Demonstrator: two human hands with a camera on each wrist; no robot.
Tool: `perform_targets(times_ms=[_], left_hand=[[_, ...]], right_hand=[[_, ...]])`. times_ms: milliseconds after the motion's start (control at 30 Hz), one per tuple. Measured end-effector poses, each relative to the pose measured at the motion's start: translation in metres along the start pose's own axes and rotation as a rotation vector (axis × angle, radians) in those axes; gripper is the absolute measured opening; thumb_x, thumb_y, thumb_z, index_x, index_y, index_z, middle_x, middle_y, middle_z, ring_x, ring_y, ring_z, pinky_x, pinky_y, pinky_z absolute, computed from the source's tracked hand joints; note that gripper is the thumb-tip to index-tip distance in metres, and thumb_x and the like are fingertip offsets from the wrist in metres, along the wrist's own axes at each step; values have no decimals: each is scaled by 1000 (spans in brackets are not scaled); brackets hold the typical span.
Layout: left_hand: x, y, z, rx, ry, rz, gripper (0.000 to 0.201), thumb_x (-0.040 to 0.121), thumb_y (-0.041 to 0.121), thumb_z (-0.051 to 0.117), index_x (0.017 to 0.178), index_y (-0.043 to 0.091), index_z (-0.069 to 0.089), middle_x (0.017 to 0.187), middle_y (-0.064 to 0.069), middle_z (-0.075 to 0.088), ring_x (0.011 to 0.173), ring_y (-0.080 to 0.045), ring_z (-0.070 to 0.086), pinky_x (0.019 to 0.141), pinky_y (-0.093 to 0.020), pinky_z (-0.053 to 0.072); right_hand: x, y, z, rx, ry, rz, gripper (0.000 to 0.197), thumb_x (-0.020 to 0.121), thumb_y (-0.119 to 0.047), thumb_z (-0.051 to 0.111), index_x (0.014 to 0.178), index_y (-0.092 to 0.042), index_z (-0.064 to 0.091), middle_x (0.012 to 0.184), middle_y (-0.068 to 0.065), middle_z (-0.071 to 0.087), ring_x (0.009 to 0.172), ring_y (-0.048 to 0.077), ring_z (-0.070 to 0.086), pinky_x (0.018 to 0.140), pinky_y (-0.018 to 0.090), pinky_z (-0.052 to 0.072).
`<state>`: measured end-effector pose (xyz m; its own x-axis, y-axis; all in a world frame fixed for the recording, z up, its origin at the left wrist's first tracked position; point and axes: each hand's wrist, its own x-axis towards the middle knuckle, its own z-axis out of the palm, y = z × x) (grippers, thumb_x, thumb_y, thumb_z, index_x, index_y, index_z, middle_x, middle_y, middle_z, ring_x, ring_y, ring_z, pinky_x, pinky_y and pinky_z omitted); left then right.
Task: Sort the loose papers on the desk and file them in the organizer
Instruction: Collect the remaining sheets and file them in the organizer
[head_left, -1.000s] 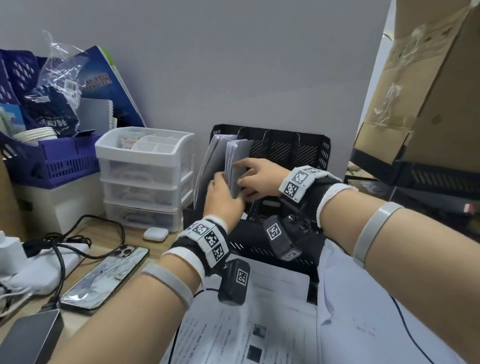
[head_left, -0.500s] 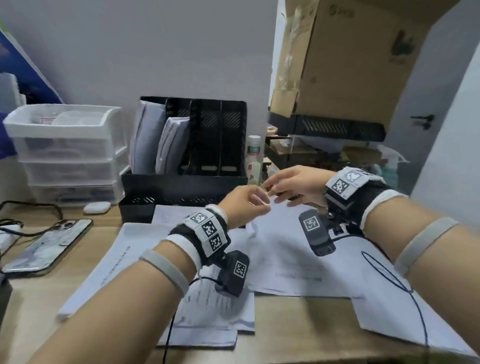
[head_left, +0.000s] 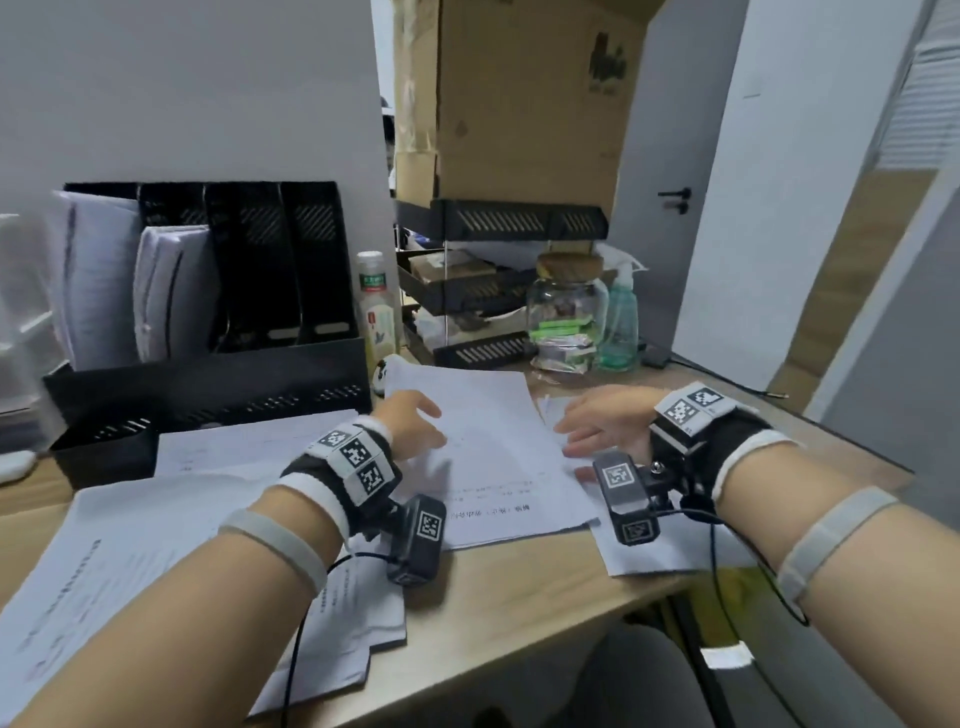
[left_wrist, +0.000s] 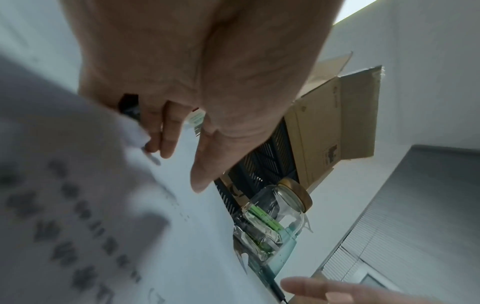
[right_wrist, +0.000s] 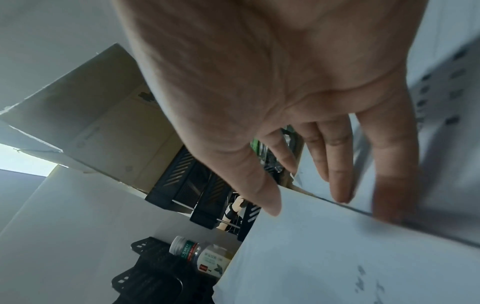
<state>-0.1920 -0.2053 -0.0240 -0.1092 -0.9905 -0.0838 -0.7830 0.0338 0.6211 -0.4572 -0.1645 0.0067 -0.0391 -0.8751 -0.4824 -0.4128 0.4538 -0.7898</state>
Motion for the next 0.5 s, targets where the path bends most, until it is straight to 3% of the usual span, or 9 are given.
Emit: perform_targets(times_ms=[67,133,200,233,267,333,400,433,500], left_hand=[[3,-7,2,-95,21,24,31,91,10,72,121,14,66,118,-8,61,103,-26,64,84,-33,56],[5,-15,5,-240,71,39,24,93,-3,62,103,17,69,119,-11,66,111,-29,65,96,-40,56],[5,-21,10,-409,115,55,38,91,-14,50,92,19,68,113,-11,69,115,-30,65,98,-43,56],[4,-22,11,-469,132,69,42,90,-17,47,91,19,69,109,-9,69,115,-29,65,95,-42,56],[3,-23,12,-512,153,83,46,88,-19,45,92,20,69,107,-7,69,114,-27,65,91,-40,57],[2,-23,11,-585,207,116,53,85,-22,41,94,21,71,108,-5,70,113,-22,66,82,-32,56],[-1,-22,10,-657,245,142,55,84,-24,38,96,19,70,110,-6,70,111,-20,67,80,-26,53],[-1,-22,9,-679,247,151,52,85,-24,40,98,18,70,113,-8,70,110,-20,67,80,-25,52],[-1,-17,6,-655,226,148,39,90,-15,49,105,15,68,120,-12,67,108,-23,65,74,-24,54]], right_hand=[[3,2,1,21,11,10,39,89,-13,74,122,-11,53,114,13,66,105,23,71,103,55,50],[6,4,1,-8,54,7,38,85,-14,78,116,-3,59,113,12,72,103,23,73,100,45,54],[5,6,3,-90,70,5,24,86,-18,77,97,-1,65,88,8,75,83,20,75,77,34,60],[4,6,5,-177,79,-6,23,86,-23,76,85,-4,64,73,5,70,66,19,70,64,30,55],[3,8,6,-265,70,-20,25,83,-28,75,81,-6,63,67,5,65,58,20,61,59,28,49],[4,9,7,-343,42,-87,29,76,-28,74,96,-7,69,81,8,70,65,23,60,63,32,46],[2,7,7,-233,36,-159,27,84,-11,67,111,-15,71,99,8,76,73,22,66,61,31,51],[-1,5,6,-196,51,-200,31,88,-3,63,113,-19,71,104,6,77,76,20,69,60,29,52],[-10,-5,-1,-321,173,-338,34,90,-3,59,112,-26,70,108,3,76,79,21,69,61,29,53]])
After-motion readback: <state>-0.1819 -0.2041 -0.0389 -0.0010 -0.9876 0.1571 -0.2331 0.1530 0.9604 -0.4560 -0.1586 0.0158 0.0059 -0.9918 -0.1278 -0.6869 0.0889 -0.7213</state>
